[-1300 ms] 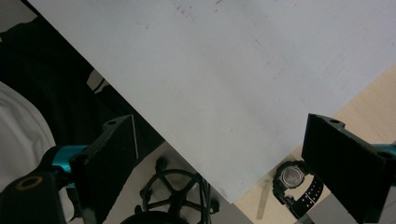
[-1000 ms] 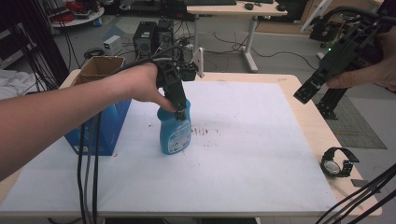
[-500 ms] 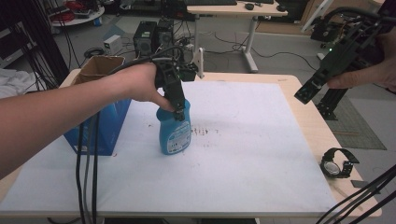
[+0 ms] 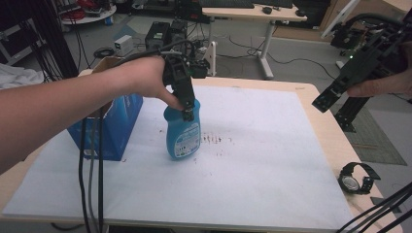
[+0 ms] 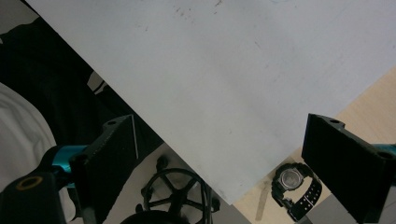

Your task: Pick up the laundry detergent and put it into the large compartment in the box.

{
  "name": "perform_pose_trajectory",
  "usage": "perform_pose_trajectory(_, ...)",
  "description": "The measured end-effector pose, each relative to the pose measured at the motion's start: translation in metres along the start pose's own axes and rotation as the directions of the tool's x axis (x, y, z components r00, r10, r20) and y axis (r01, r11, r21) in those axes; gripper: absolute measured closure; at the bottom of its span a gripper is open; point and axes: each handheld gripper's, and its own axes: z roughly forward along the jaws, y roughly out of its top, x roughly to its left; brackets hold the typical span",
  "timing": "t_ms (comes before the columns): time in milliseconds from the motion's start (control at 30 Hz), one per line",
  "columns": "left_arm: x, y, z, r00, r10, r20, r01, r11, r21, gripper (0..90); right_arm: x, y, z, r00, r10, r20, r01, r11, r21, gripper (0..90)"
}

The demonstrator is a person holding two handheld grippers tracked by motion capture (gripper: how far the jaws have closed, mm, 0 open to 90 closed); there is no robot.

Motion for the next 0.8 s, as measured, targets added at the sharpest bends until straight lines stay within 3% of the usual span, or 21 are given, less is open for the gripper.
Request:
perform_pose_trajectory(67, 0.002, -0.003, -0.009, 1.0000, -0.004, -0.003, 0.004, 1.0000, -0.005, 37.0, -0.001, 0.001, -0.001, 1.0000, -0.003, 0.003, 0.003, 1.000, -0.003, 9.7)
perform_pose_trajectory(367, 0.015, -0.020, -0.057, 0.9944, -0.105, -0.015, 0.104, 0.9929, -0.058, 37.1, -0.003, 0.006, 0.000, 1.0000, 0.004, -0.002, -0.004, 1.000, -0.001, 9.7)
perform_pose_trajectory(800, 0.037, -0.060, -0.119, 0.9727, -0.225, -0.055, 0.217, 0.9677, -0.129, 37.2, -0.010, 0.010, 0.005, 0.9999, 0.000, -0.014, 0.000, 1.000, 0.001, 9.7)
